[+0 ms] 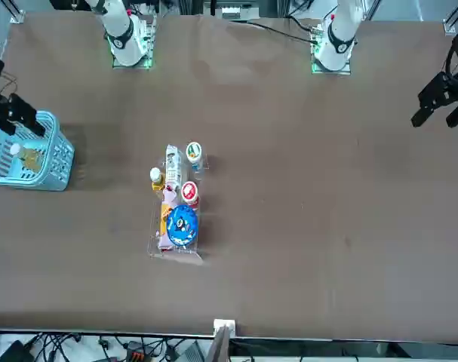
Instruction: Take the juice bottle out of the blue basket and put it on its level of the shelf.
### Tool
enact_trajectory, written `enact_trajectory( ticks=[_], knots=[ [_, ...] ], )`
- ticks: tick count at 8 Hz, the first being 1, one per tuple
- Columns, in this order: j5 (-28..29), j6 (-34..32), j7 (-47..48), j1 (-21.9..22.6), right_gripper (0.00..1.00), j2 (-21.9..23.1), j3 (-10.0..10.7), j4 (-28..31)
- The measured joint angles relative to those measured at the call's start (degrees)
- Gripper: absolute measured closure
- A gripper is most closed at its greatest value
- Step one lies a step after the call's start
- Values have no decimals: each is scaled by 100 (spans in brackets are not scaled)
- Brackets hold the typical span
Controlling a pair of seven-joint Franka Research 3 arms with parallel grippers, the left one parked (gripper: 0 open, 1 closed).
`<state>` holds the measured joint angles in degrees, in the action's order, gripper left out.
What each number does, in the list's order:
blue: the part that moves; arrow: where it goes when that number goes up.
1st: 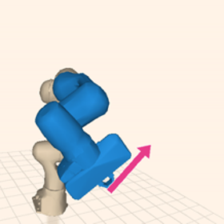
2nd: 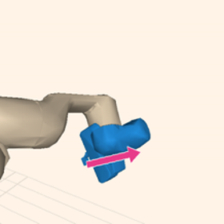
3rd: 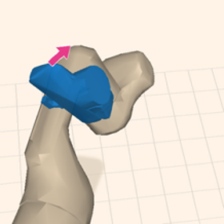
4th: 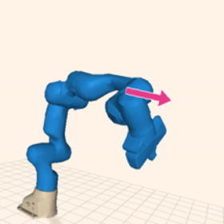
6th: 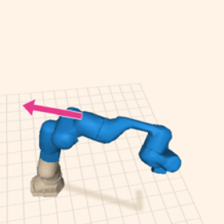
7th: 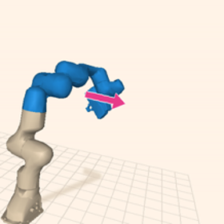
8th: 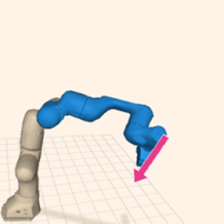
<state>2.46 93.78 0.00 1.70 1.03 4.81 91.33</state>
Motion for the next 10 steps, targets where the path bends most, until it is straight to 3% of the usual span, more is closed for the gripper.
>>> enact_trajectory(
  ticks=[3, 6, 10],
  knots=[
    [1, -49, -7, -10, 0, 75, -168, 1],
    [-15, -57, -6, -70, 0, 50, -199, 53],
    [-290, 522, -630, -669, 0, -172, -125, 785]
  ],
)
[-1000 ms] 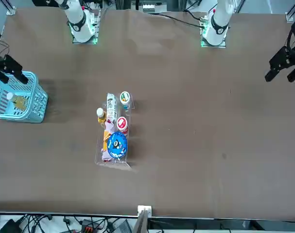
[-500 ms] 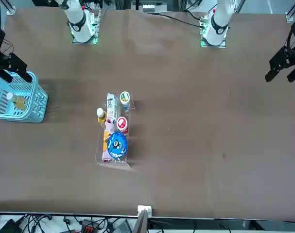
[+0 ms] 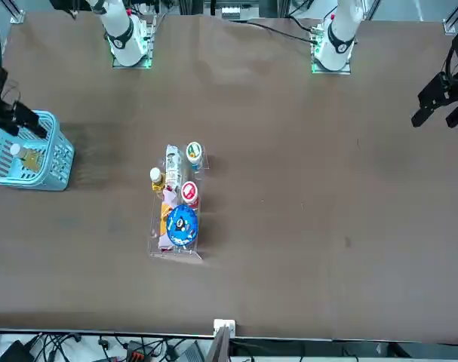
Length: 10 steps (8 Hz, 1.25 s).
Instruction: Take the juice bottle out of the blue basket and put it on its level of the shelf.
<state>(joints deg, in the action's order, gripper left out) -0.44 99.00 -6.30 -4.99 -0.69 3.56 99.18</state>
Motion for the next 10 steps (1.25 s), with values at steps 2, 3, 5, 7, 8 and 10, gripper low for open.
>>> enact_trajectory(
  ticks=[2, 3, 5, 7, 8, 10],
  knots=[
    [-86, 233, -703, -170, 0, -200, 377, 177],
    [-87, 396, -1029, -291, 0, -344, 538, 206],
    [-86, 786, -1515, -710, 0, -730, 625, 234],
    [-86, 1078, -1770, -1038, 0, -1051, 634, 238],
    [-86, 1145, -1797, -1134, 0, -1151, 635, 240],
    [-84, 1405, -1911, -1271, 0, -1340, 634, 266]
  ],
)
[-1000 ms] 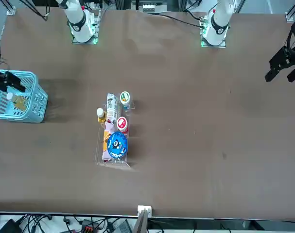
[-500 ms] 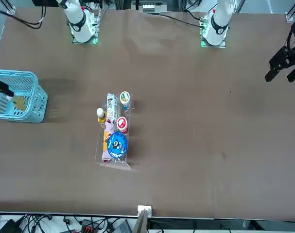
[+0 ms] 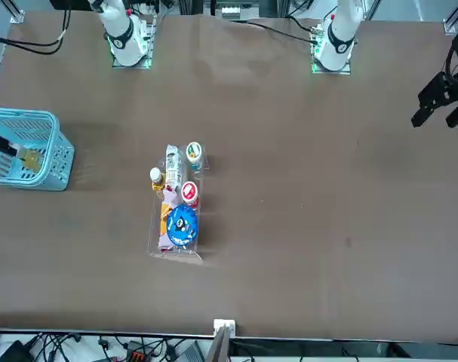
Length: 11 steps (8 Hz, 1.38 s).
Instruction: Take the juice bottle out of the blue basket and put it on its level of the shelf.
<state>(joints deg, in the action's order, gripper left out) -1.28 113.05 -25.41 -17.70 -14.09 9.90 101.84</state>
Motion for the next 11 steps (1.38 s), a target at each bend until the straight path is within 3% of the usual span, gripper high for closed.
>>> enact_trajectory(
  ticks=[3, 6, 11],
  knots=[
    [5, 295, -294, -193, 0, -213, 0, 129],
    [7, 910, -306, -258, 0, -185, -1, 656],
    [7, 1127, -410, -426, 0, -167, 0, 986]
  ],
)
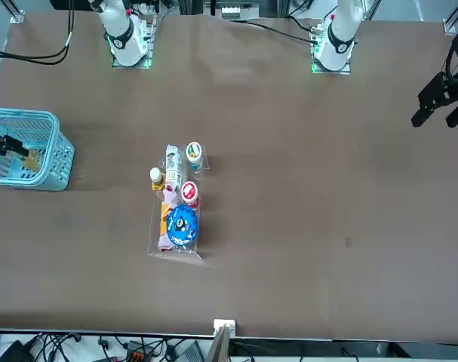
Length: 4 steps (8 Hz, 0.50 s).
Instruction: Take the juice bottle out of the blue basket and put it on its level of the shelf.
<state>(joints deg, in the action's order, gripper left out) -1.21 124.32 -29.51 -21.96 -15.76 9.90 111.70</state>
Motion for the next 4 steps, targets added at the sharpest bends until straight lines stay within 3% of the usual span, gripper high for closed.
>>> enact_trajectory(
  ticks=[4],
  knots=[
    [0, 326, -181, -151, 0, 4, 0, 223]
  ],
)
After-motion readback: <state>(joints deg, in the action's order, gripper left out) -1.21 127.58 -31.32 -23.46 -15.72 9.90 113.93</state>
